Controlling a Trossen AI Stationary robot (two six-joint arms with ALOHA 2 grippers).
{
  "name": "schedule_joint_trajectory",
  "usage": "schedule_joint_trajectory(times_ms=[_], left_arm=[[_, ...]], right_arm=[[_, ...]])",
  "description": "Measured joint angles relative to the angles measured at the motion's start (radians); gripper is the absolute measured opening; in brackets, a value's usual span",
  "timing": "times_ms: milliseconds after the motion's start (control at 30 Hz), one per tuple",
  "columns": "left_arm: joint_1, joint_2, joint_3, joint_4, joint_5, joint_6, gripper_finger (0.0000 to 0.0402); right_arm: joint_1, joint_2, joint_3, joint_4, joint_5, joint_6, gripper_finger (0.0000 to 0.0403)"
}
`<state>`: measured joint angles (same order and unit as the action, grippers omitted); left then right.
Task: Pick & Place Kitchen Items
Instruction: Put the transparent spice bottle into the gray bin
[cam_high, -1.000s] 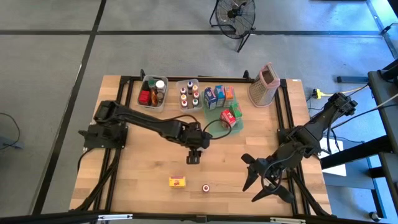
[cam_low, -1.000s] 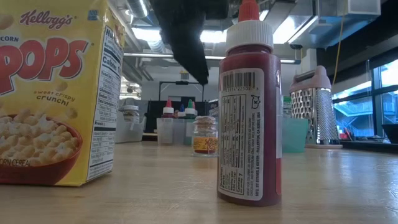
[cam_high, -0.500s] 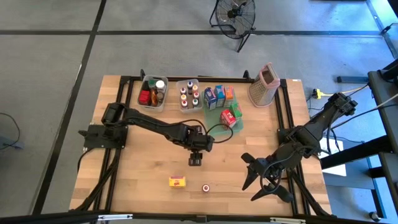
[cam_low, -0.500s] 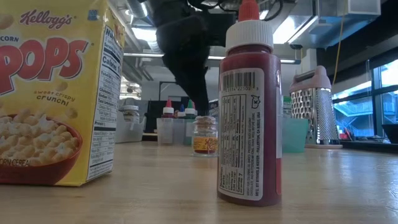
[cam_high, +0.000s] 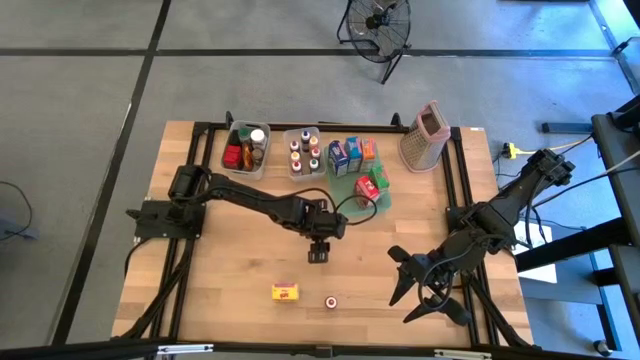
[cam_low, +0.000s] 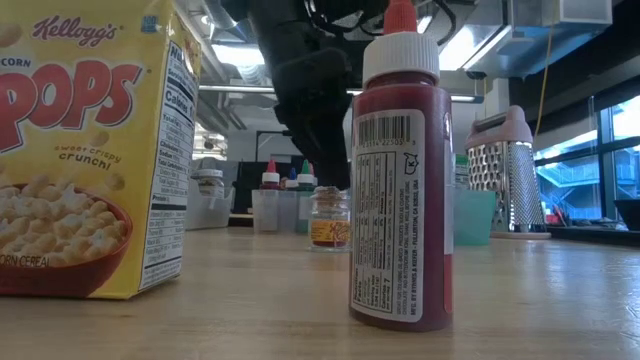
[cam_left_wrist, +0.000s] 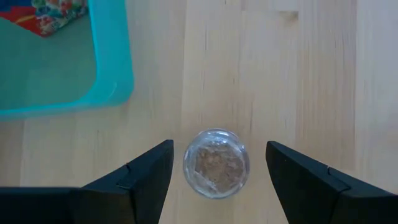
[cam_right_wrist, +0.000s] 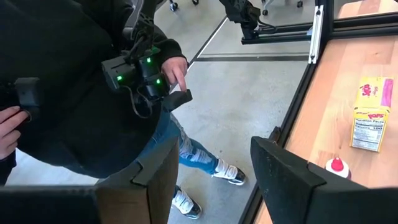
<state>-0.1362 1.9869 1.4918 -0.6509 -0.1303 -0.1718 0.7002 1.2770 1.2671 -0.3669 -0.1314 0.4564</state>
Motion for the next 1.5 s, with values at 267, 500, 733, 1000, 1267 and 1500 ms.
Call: schedule_joint_trajectory(times_ms=[267,500,733,1000,1267,1500], left_arm=[[0.009,0.000,-0.002,-0.003,0.008,0.005,0.0251],[0.008,0.000,-0.044,0.019,0.021,0.002,0.0251],[0.008,0.000,-0.065,0.056,0.025,-0.001,0.0251],[0.008,0.000,-0.065,0.058,0.051,0.000,0.0251],[0.015,0.012,-0.064,0.060,0.051,0.002,0.0219],[0.014,0.056,-0.059,0.067,0.051,-0.010,0.0175]], right_arm=[[0.000,0.000,0.000,-0.001,0.000,0.000,0.0202],[0.000,0.000,0.000,-0.009,0.000,0.000,0.0202],[0.000,0.000,0.000,-0.012,0.000,-0.007,0.0202],[-0.001,0.000,0.000,-0.015,0.016,-0.011,0.0202],[-0.006,0.000,0.000,-0.010,0.019,-0.011,0.0202],[-0.006,0.000,0.000,-0.009,0.026,-0.012,0.0202]])
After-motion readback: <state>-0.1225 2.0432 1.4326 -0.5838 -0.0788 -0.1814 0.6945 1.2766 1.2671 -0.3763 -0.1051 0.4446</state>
